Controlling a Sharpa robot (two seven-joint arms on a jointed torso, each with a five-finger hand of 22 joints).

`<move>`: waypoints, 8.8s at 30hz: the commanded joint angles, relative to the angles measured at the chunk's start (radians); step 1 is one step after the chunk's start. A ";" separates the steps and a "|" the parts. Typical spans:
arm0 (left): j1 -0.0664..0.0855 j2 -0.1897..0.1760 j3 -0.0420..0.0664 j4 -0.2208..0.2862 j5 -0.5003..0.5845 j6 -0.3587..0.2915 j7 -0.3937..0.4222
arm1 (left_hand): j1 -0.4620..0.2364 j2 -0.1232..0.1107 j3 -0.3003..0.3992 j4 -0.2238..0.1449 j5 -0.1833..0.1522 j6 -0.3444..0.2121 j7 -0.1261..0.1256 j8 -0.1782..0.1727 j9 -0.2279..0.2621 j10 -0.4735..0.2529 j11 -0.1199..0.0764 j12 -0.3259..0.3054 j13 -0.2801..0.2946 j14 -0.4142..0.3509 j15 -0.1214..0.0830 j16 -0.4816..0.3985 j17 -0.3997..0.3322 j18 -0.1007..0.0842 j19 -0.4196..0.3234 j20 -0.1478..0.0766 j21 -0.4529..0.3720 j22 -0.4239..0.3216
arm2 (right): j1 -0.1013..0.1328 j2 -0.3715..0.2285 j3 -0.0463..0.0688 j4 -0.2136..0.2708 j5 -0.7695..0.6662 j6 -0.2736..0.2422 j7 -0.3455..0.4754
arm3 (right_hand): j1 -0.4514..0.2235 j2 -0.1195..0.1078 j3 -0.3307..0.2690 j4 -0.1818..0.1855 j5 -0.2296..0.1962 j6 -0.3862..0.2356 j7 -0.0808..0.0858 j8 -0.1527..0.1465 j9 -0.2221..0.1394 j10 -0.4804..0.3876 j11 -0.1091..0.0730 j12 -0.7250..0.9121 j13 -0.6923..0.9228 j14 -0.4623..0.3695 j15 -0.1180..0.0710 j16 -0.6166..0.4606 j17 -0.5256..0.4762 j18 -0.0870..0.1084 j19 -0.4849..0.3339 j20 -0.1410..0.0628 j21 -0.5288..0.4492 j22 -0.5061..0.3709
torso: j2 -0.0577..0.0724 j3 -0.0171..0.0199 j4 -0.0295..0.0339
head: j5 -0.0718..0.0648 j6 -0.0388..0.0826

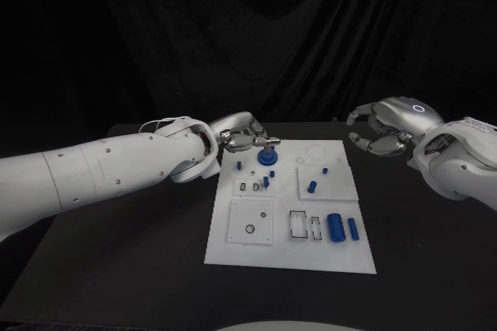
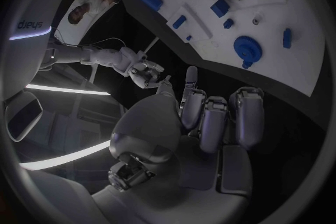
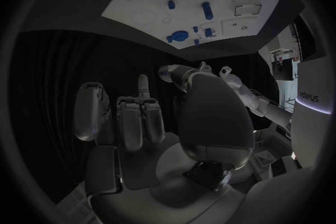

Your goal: Assemble the parts on the task board

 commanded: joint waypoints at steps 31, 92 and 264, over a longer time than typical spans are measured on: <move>-0.001 0.060 0.001 0.064 -0.252 0.224 -0.589 | -0.114 -0.045 0.059 0.005 -0.026 -0.071 -0.065 0.270 0.641 0.195 -0.155 0.165 0.269 0.124 -0.087 0.003 0.263 -0.025 0.073 -0.065 -0.004 0.075 | -0.004 -0.003 0.001 -0.022 -0.002 0.017 -0.058 | 0.070 0.097 -0.342 0.056 -0.358 0.027 0.005 0.041 0.011 0.104 0.007 0.003 0.264 0.106 0.004 0.003 0.263 0.005 -0.010 0.009 -0.045 0.175 | -0.008 -0.0027 -0.0090 | 0.019 -0.082; -0.039 0.138 0.001 -0.011 -0.256 0.285 -0.572 | -0.117 -0.042 0.090 0.002 0.016 -0.060 -0.057 0.133 0.658 0.195 -0.150 0.165 0.269 0.124 -0.085 0.003 0.263 -0.019 0.059 -0.066 -0.032 0.049 | -0.008 0.017 0.001 -0.038 -0.002 0.048 -0.070 | 0.071 0.107 -0.351 0.060 -0.352 0.048 0.004 0.048 0.009 0.104 0.006 0.003 0.264 0.106 0.003 0.003 0.263 0.007 -0.017 0.008 -0.058 0.171 | -0.010 -0.0064 -0.0108 | 0.012 -0.118; -0.072 0.048 0.001 0.031 0.022 0.205 -0.643 | -0.151 -0.244 0.660 -0.047 0.224 0.029 -0.053 -0.107 0.720 0.195 -0.149 0.165 0.269 0.124 -0.085 0.003 0.263 -0.012 0.049 -0.066 -0.081 0.048 | -0.018 0.022 0.001 -0.043 0.027 0.121 -0.117 | 0.169 0.145 -0.318 0.021 -0.251 0.085 0.000 0.042 -0.014 0.104 0.001 0.003 0.264 0.089 -0.004 -0.014 0.241 0.023 -0.055 0.000 -0.143 0.147 | -0.009 -0.0070 -0.0090 | 0.022 -0.118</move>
